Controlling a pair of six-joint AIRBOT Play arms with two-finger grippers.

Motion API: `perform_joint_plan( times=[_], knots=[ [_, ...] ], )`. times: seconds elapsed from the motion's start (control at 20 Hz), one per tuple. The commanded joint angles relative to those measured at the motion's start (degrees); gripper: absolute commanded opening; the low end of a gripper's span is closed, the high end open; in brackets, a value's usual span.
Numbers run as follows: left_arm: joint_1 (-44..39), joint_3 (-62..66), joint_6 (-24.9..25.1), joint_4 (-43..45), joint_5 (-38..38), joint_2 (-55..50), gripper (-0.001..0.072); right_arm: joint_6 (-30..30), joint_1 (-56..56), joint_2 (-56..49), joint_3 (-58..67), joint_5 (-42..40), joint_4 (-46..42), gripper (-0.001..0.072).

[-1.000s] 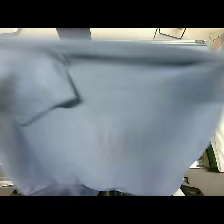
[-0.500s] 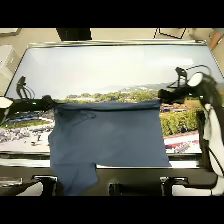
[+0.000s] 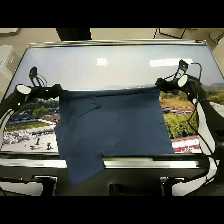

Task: Fold the clothes and pants, and hang the long-sleeved shirts on hangers.

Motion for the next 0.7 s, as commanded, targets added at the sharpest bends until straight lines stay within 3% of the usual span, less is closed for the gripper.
perform_joint_plan(
  times=[0.0, 0.1, 0.3, 0.4, 0.55, 0.65],
  knots=[
    [-2.75, 3.72, 0.17, 0.02, 4.70, -3.93, 0.0022, 3.37, -0.04, -2.03, 0.55, -2.75, -3.72, 0.0039],
    [-3.69, 4.87, 0.15, 0.00, 6.97, -4.17, 0.0022, 9.11, -1.44, -2.03, 2.40, -3.58, -3.26, 0.0039],
    [-5.09, 5.09, 0.13, 0.02, 7.89, -5.18, 0.0022, 9.27, -2.47, -2.84, 3.21, 3.93, -4.96, 0.0039],
    [-4.74, 5.44, 0.13, 0.07, 4.22, -5.07, 0.0022, 8.26, -2.51, -2.84, 3.37, 7.67, -5.14, 0.0040],
    [-0.44, 8.35, 0.11, 2.45, -12.04, -1.70, 0.0022, -1.38, -4.26, -0.39, 6.03, 18.14, -7.30, 0.0041],
    [2.38, 8.55, -2.23, 3.56, -28.70, -0.48, 0.0022, -3.15, -6.54, 0.81, 6.12, 32.28, -7.28, 0.0040]
  ],
)
